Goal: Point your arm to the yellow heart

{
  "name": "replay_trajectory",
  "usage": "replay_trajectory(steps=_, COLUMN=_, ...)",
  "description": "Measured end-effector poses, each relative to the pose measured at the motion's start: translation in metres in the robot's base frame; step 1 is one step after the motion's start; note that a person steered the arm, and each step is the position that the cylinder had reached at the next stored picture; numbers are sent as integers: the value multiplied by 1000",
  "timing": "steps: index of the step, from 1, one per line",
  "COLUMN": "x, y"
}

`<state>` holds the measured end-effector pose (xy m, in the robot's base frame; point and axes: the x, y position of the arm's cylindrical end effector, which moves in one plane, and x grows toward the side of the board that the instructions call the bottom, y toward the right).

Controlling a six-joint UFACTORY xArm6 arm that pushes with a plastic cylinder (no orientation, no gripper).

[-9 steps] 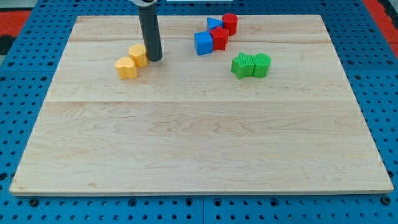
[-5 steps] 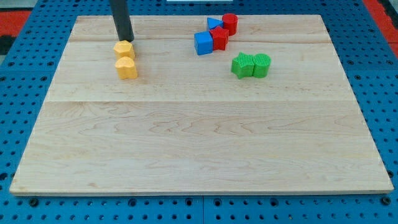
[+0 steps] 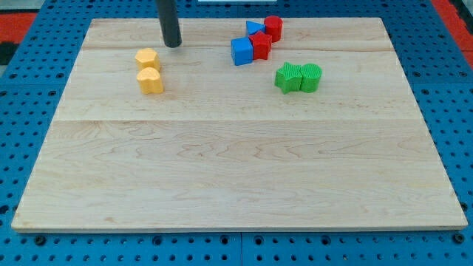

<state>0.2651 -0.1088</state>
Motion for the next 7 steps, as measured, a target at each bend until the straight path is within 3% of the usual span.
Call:
replay_trajectory(steps=4, x=97, y=4)
replay_trajectory(steps=7, x=140, y=-10)
